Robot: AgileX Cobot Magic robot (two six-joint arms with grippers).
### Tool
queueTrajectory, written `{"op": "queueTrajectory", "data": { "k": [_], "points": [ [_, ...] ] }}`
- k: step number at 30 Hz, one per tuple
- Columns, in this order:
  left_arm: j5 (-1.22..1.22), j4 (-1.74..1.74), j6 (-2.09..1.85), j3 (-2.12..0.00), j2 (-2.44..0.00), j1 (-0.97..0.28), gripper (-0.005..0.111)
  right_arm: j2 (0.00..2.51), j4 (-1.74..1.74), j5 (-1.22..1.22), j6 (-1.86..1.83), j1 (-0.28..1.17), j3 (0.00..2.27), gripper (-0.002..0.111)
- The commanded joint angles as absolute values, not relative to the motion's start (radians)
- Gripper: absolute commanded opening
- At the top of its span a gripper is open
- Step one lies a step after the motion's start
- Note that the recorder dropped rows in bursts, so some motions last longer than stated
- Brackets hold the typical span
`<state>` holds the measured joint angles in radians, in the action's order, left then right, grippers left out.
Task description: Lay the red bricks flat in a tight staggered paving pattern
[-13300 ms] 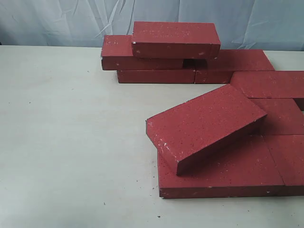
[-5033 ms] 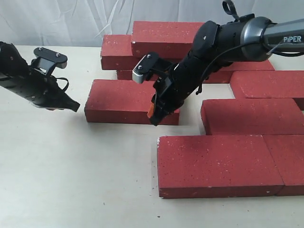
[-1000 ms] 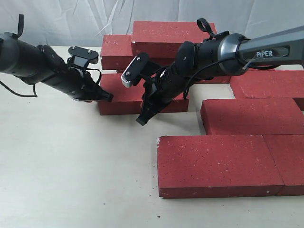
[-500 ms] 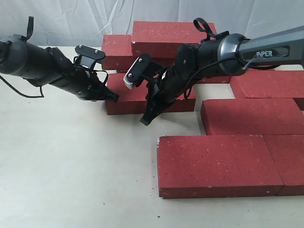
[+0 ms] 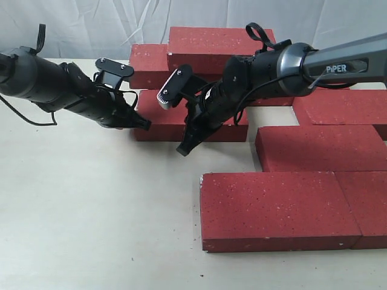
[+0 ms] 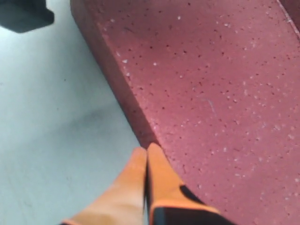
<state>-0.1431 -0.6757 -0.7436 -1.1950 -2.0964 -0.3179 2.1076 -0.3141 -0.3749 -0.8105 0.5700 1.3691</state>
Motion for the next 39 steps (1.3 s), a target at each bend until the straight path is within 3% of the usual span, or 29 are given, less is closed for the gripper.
{"op": "queueTrajectory", "data": {
  "k": [1, 23, 39],
  "points": [
    [-0.136, -0.678, -0.743, -1.201, -2.093, -0.343, 0.0, 2.105, -0.285, -0.395, -0.807, 0.569, 1.372, -0.001],
    [-0.108, -0.661, -0.743, -1.201, -2.093, -0.392, 0.0, 2.094, -0.155, -0.448, -0.735, 0.569, 1.372, -0.001],
    [-0.129, -0.664, -0.742, -1.201, -2.093, -0.392, 0.0, 2.011, -0.099, -0.676, -0.735, 0.557, 1.372, -0.001]
  ]
}}
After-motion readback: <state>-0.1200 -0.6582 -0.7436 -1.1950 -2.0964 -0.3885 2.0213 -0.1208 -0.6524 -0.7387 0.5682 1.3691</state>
